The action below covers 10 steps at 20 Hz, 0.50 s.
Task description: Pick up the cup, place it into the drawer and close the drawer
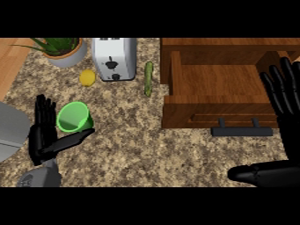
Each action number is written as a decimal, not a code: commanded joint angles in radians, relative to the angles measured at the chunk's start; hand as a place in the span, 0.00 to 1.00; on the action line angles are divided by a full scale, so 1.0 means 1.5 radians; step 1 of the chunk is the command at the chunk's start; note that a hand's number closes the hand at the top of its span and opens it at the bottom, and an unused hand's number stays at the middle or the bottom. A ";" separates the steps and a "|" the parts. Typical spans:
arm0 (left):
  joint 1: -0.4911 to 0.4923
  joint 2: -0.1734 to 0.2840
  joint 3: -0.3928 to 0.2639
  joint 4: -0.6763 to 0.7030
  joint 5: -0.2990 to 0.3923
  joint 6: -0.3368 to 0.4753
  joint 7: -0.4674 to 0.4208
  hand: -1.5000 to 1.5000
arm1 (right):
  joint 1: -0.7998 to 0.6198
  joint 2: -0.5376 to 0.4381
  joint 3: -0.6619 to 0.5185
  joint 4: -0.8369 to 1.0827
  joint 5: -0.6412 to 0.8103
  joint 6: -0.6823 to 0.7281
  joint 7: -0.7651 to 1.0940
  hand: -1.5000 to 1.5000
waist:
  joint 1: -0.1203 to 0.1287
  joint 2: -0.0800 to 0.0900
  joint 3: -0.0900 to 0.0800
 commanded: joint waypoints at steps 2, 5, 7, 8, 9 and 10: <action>-0.034 0.003 0.006 0.067 0.013 -0.002 -0.015 0.00 | 0.002 -0.007 -0.025 0.008 -0.036 0.020 -0.011 0.00 | 0.000 0.000 0.000; -0.073 0.018 0.047 0.186 0.028 -0.024 -0.110 0.00 | 0.018 0.004 0.003 0.032 -0.002 0.024 -0.044 0.00 | -0.002 0.001 0.000; -0.060 -0.002 0.038 0.175 0.020 0.000 -0.125 0.00 | 0.009 0.024 0.047 -0.018 0.050 -0.023 0.014 0.00 | -0.001 0.000 0.000; -0.050 0.042 0.072 0.205 0.049 -0.057 -0.148 0.00 | -0.056 -0.008 -0.023 0.053 -0.013 0.002 0.000 0.00 | 0.001 0.001 0.000; -0.051 0.009 0.055 0.232 0.038 -0.043 -0.179 0.00 | 0.050 0.006 0.016 -0.050 -0.007 0.016 0.001 0.00 | -0.003 0.000 0.000; -0.050 0.005 0.041 0.211 0.035 -0.025 -0.156 0.00 | 0.012 -0.006 0.000 -0.023 -0.013 0.017 0.017 0.00 | 0.000 0.000 0.000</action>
